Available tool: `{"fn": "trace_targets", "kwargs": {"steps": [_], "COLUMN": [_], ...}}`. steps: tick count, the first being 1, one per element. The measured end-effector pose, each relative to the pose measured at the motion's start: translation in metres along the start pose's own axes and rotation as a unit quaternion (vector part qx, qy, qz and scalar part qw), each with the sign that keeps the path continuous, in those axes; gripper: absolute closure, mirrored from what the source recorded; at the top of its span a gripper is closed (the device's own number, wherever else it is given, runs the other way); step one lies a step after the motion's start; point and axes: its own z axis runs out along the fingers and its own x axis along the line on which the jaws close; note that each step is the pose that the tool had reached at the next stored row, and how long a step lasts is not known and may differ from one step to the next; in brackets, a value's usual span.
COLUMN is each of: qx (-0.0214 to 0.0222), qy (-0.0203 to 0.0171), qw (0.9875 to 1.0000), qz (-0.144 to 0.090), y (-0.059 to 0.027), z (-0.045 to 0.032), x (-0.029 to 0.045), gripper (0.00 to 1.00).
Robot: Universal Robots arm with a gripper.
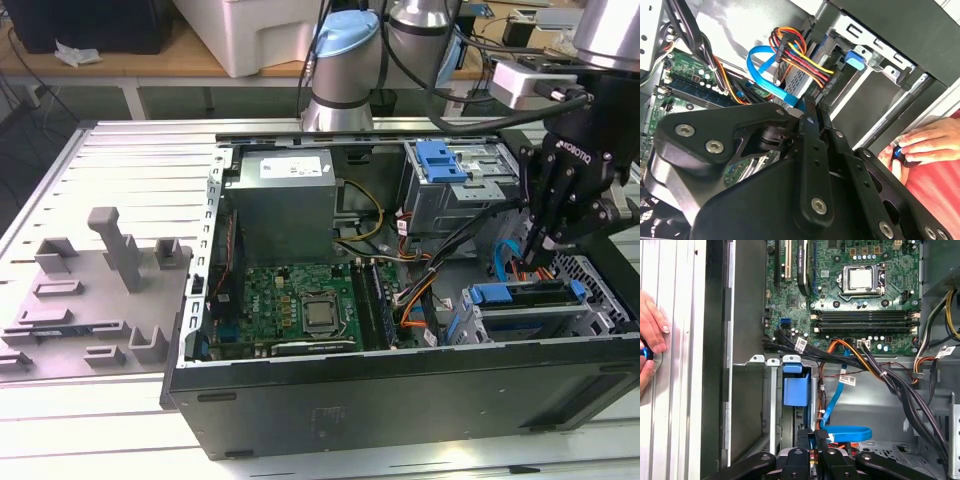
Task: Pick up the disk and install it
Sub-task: 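Insert the second disk wire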
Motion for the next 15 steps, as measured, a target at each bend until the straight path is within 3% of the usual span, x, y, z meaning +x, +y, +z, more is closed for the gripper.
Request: {"fn": "trace_targets", "kwargs": {"steps": [4,15], "qx": [-0.0009,-0.0011], "qy": [0.0000,0.0000], "qw": [1.0000,1.0000], "qz": [0.000,0.000], "y": [-0.0011,-0.0026], "z": [0.0006,0.0007], "x": [0.0034,0.0035], "gripper": [0.84,0.84]}}
